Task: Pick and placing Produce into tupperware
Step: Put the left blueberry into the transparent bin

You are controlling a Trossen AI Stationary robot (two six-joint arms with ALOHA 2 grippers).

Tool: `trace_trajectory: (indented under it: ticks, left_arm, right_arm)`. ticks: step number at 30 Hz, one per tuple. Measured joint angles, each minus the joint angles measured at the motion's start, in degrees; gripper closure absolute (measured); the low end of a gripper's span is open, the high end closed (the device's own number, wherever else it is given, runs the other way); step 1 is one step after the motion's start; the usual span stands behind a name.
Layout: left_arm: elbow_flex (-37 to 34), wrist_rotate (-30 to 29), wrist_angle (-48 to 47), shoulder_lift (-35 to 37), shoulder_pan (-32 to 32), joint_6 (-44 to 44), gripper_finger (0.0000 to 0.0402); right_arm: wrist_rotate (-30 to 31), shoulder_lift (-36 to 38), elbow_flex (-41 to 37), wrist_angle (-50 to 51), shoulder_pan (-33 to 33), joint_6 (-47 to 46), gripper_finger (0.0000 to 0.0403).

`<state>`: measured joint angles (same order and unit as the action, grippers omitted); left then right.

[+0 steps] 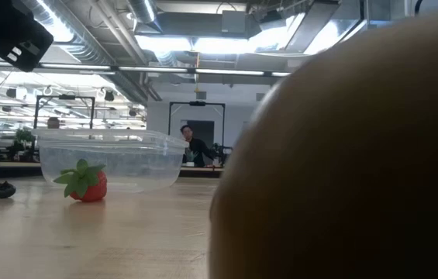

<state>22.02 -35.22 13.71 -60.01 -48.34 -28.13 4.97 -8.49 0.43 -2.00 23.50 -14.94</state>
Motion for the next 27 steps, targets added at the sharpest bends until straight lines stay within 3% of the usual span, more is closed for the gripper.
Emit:
trace_trajectory:
  ticks: [12, 20, 27]
  left_arm:
    - [0.3, 0.6, -0.1, 0.0, 0.0, 0.3, 0.0204]
    - [0.3, 1.8, -0.1, 0.0, 0.0, 3.5, 0.0149]
    - [0.3, 3.6, -0.1, 0.0, 0.1, 2.9, 0.0142]
  right_arm:
    - [0.0, 0.0, 0.0, 0.0, 0.0, 0.4, 0.0175]
    - [0.0, 0.0, 0.0, 0.0, 0.0, 0.5, 0.0175]
    - [0.0, 0.0, 0.0, 0.0, 0.0, 0.6, 0.0175]
